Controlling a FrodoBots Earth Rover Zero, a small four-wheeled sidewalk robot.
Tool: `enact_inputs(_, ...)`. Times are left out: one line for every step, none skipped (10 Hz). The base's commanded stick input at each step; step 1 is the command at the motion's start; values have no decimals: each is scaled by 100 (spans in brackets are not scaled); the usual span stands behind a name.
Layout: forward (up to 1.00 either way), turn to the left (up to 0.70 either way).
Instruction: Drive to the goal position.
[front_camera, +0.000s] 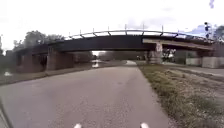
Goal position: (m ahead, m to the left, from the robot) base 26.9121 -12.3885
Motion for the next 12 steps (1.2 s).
enact_inputs(0, 0)
enact_inputs(0, -1)
enact_inputs(0, -21)
enact_inputs(0, -69)
enact_inputs(0, -70)
enact_inputs(0, -70)
enact_inputs(0, -70)
enact_inputs(0, -70)
enact_inputs(0, -70)
enact_inputs(0, -70)
enact_inputs(0, -70)
enact_inputs(0, -70)
